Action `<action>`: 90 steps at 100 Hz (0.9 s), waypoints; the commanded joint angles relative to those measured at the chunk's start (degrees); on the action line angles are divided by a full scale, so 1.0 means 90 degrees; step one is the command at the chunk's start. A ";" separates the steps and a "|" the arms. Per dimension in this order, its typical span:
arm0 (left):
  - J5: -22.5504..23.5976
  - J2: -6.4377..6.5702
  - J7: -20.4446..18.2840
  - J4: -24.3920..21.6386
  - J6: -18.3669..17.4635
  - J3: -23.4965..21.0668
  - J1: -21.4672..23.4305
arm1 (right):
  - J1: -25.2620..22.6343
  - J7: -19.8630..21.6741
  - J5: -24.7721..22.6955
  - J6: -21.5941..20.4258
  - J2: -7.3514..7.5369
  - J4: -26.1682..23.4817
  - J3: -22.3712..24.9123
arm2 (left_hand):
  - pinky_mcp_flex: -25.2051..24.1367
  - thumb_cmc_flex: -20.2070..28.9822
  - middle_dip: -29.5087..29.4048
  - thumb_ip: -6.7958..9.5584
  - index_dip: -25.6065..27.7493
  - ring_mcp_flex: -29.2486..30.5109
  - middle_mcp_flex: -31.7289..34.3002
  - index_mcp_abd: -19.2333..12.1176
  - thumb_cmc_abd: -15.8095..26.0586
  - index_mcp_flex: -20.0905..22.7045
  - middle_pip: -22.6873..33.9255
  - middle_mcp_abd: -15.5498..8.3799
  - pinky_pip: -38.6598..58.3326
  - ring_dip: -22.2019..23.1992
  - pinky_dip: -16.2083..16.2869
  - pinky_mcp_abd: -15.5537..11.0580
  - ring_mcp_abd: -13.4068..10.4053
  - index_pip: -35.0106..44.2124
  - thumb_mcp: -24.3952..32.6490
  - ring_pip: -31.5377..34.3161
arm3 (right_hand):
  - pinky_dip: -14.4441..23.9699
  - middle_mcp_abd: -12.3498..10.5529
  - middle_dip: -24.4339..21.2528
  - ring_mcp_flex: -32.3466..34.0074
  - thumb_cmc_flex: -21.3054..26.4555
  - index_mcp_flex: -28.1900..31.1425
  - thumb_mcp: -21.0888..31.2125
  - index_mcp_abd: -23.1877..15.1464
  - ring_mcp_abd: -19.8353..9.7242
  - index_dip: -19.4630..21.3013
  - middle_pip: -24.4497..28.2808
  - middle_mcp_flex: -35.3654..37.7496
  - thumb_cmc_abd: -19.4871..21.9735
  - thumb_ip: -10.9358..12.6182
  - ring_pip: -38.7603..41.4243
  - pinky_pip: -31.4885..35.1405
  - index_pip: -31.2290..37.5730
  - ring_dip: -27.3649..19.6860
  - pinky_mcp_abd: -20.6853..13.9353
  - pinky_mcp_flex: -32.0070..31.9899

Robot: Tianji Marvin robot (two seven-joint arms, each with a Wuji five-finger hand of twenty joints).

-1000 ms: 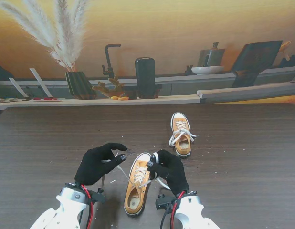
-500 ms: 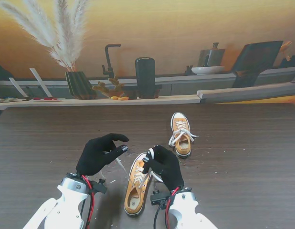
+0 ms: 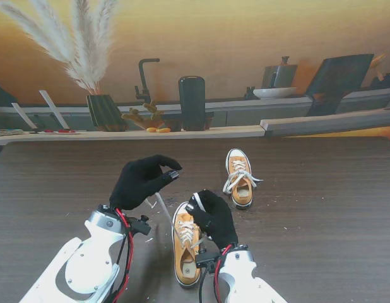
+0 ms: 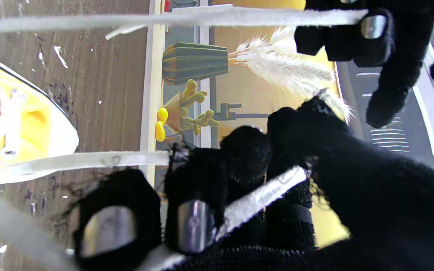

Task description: Tie the shoelaces into a bow on the shoes

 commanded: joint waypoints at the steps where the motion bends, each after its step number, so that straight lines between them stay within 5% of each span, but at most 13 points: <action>1: -0.0072 -0.0027 -0.0128 -0.0100 -0.0045 0.0054 -0.0134 | 0.0076 0.0066 -0.0036 -0.0092 -0.0027 0.0090 -0.0007 | 0.0170 0.0187 -0.0041 -0.0157 -0.0008 0.0156 0.0492 -0.0207 -0.0213 0.0210 0.0230 -0.0031 0.1621 0.0027 0.0134 -0.0498 -0.0468 0.0099 0.0134 0.0400 | 0.0133 0.0109 0.0213 0.0239 -0.0215 0.0106 -0.0171 -0.0323 -0.0986 -0.0406 0.0201 0.0244 0.0146 0.0070 0.0422 0.1071 -0.0293 0.0280 -0.0313 0.0274; 19: -0.0300 -0.0058 -0.0166 0.0047 -0.0132 0.0252 -0.0454 | 0.0204 0.0201 -0.0156 -0.0188 0.0006 0.0323 -0.0034 | 0.0167 0.0242 -0.0089 -0.0196 -0.0028 0.0154 0.0524 -0.0250 -0.0255 0.0238 0.0273 -0.0053 0.1621 0.0017 0.0135 -0.0459 -0.0446 0.0194 0.0162 0.0409 | -0.0035 0.0142 0.0459 0.0192 -0.1193 0.0025 -0.0593 0.0107 -0.0770 -0.0726 0.0104 -0.0094 0.0305 0.0149 0.0160 0.0814 -0.1362 0.0280 -0.0138 0.0233; 28: -0.0399 -0.0070 -0.0193 0.0120 -0.0168 0.0352 -0.0627 | 0.0255 0.0373 -0.0266 -0.0207 0.0061 0.0411 -0.0040 | 0.0165 0.0271 -0.0112 -0.0219 -0.0038 0.0154 0.0548 -0.0260 -0.0275 0.0247 0.0289 -0.0068 0.1621 0.0012 0.0131 -0.0450 -0.0445 0.0248 0.0179 0.0411 | -0.0139 0.0177 0.0508 0.0181 -0.1777 0.0024 -0.0550 0.0403 -0.0603 -0.0038 0.0101 -0.0375 0.0169 0.0921 -0.0052 0.0671 -0.2292 0.0280 -0.0056 0.0208; 59: -0.0819 -0.0149 -0.0231 0.0223 -0.0278 0.0801 -0.1262 | 0.0416 0.0678 -0.0870 -0.0155 0.0204 0.0619 -0.0107 | 0.0142 0.0337 -0.0151 -0.0318 -0.0163 0.0153 0.0686 -0.0288 -0.0359 0.0373 0.0464 -0.0163 0.1621 -0.0002 0.0051 -0.0236 -0.0347 0.0486 0.0283 0.0417 | -0.0280 0.0118 0.0587 0.0187 -0.2089 -0.0418 -0.0566 0.0603 -0.0556 -0.0035 0.0190 -0.0879 -0.0514 0.0790 -0.0354 0.0563 -0.2805 0.0280 -0.0229 0.0207; 90: -0.0976 -0.0337 0.0143 0.0222 -0.0238 0.1426 -0.1749 | 0.0601 0.0724 -0.1174 -0.0077 0.0227 0.0810 -0.0233 | 0.0140 0.0335 -0.0179 -0.0358 -0.0218 0.0151 0.0669 -0.0354 -0.0365 0.0377 0.0596 -0.0211 0.1621 0.0002 0.0055 -0.0189 -0.0338 0.0573 0.0306 0.0426 | -0.0082 -0.0054 0.0739 0.0201 -0.1727 -0.0067 -0.0345 0.0472 -0.1348 -0.0123 0.0397 -0.0547 -0.0775 0.0807 0.0324 0.1274 -0.2765 0.0280 -0.0910 0.0322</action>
